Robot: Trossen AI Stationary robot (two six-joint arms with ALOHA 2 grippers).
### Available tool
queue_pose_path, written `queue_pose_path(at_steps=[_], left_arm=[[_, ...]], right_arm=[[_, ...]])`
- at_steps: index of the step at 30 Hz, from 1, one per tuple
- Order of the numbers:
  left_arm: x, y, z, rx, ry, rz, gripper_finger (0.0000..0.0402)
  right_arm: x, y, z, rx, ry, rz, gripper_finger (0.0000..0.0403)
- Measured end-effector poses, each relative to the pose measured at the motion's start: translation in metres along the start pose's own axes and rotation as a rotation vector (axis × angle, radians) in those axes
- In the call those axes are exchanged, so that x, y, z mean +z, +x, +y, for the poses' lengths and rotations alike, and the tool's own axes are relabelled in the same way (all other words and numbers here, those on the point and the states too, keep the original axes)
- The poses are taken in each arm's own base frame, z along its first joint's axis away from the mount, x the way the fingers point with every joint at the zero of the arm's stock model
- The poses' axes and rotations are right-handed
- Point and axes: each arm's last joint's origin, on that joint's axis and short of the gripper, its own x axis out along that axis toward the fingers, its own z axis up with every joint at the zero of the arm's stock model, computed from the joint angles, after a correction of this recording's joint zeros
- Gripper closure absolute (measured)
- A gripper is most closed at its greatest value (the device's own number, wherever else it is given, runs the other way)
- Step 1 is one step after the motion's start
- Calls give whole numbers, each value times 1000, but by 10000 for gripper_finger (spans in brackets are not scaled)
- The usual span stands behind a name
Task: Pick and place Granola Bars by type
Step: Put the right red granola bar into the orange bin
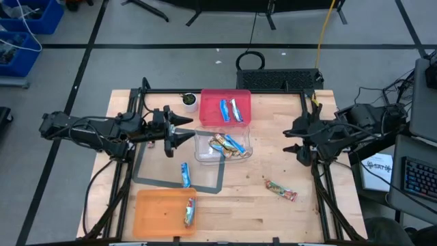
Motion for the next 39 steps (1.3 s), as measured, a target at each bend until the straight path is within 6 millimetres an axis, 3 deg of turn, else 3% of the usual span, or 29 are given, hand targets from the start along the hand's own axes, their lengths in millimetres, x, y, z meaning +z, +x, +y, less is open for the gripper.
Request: queue_pose_path(at_steps=[8,12,19,28,39], left_arm=[[0,0,1,33,-12,-3,124],[0,0,3,51,-15,-5,124],[0,1,6,74,-19,-6,124],[-6,1,8,91,-50,53,124],[-6,1,8,92,-48,59,124]], right_arm=[[-5,7,7,9,77,93,149],[-15,20,11,-29,85,165,149],[-45,56,15,-102,86,278,149],[-83,105,26,-73,166,280,149],[-127,137,34,8,265,351,149]])
